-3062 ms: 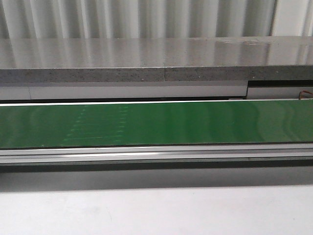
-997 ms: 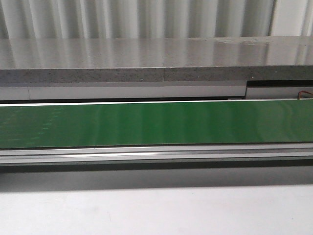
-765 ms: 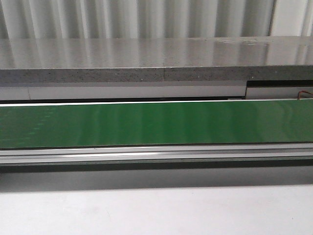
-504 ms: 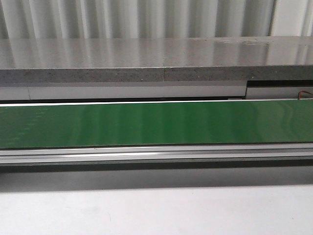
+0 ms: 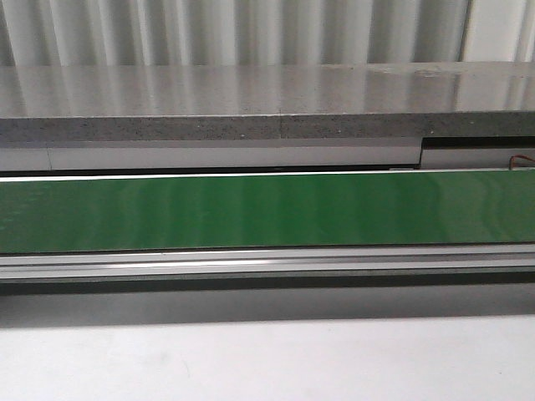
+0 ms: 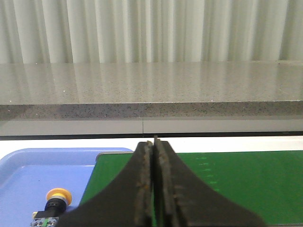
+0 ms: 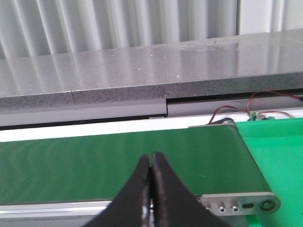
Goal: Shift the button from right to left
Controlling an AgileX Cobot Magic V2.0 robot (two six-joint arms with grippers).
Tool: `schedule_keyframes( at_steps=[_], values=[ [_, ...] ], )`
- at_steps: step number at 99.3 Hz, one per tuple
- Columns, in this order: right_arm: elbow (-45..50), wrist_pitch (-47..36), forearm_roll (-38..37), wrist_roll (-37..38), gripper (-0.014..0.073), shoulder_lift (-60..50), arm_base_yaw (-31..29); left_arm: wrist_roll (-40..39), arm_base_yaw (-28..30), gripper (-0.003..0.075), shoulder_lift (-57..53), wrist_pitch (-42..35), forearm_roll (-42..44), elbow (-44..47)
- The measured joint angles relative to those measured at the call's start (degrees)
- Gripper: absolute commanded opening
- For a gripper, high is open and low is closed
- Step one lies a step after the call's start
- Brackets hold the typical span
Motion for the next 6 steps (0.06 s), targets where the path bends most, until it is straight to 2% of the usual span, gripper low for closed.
schedule_keyframes(
  at_steps=[6],
  values=[
    [0.0,0.0,0.0,0.0,-0.0067,0.0,0.0,0.0,0.0,-0.0020,0.0,0.0,0.0,0.0]
  ],
)
